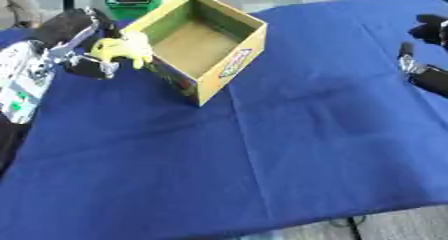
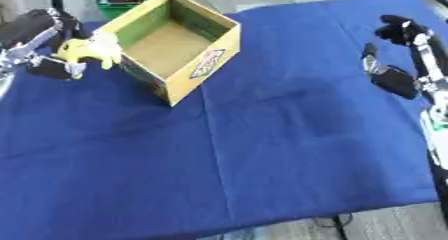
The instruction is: Pick up objects on the table and place them in the box.
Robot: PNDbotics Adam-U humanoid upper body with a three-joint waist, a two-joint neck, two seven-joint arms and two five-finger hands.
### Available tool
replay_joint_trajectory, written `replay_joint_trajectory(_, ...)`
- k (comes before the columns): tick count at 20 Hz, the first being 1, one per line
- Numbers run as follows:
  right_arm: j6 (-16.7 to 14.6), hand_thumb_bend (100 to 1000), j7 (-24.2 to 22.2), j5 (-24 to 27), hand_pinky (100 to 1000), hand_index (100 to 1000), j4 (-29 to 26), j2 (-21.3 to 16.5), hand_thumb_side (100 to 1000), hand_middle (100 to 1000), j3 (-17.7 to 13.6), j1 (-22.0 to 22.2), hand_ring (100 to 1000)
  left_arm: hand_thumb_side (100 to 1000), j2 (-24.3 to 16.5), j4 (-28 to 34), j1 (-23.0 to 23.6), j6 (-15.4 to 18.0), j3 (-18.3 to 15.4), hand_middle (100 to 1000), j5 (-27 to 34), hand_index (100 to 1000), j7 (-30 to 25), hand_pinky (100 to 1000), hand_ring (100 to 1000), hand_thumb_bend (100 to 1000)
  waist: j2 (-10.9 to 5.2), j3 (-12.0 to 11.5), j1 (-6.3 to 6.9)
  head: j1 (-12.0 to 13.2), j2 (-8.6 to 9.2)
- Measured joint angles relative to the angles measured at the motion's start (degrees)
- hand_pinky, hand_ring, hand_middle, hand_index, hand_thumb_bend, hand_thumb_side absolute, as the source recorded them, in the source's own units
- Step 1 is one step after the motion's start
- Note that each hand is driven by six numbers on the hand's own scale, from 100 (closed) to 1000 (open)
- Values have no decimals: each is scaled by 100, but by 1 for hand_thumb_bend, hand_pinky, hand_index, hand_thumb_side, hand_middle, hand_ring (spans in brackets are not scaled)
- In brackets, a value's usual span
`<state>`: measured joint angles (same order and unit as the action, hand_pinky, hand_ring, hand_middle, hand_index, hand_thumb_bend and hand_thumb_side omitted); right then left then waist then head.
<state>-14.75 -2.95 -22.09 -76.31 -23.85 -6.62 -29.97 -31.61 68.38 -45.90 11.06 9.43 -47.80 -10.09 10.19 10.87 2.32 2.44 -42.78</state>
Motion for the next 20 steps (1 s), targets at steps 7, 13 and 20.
replay_joint_trajectory(7,-60,100,-134,0,850,884,0,143,230,697,139,-195,794,100,342,-722,-423,-162,-175,196,-505,382,601,485,285,140,8,403,34,188,12)
replay_joint_trajectory(13,-111,100,-265,0,851,884,-14,355,233,696,266,-399,794,100,594,-1253,-607,-372,-414,259,-968,428,1379,501,344,275,90,858,133,480,107)
replay_joint_trajectory(20,-122,100,-373,0,850,884,-148,594,235,694,345,-588,793,155,804,-1583,-647,-427,-509,576,-1597,713,1947,644,602,567,227,1218,189,783,266)
